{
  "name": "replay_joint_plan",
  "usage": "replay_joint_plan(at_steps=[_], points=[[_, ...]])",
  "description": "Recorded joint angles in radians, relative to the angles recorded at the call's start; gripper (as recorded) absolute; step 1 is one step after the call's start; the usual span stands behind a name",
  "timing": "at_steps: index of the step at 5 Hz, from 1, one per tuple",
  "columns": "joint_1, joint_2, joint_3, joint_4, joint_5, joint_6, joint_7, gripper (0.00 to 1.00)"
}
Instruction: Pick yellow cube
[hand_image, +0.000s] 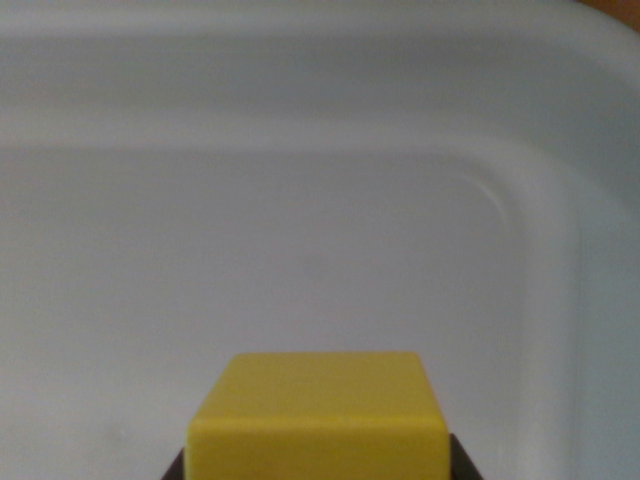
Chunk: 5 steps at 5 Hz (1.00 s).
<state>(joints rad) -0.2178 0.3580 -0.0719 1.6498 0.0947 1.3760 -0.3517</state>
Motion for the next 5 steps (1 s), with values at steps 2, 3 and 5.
replay_joint_plan(at_steps=[2, 3, 5], points=[[0.0000, -0.014, -0.001, 0.028, -0.0024, 0.041, 0.004, 1.00], [0.0000, -0.025, -0.002, 0.052, -0.0045, 0.077, 0.007, 1.00], [0.0000, -0.037, -0.003, 0.075, -0.0065, 0.111, 0.010, 1.00]])
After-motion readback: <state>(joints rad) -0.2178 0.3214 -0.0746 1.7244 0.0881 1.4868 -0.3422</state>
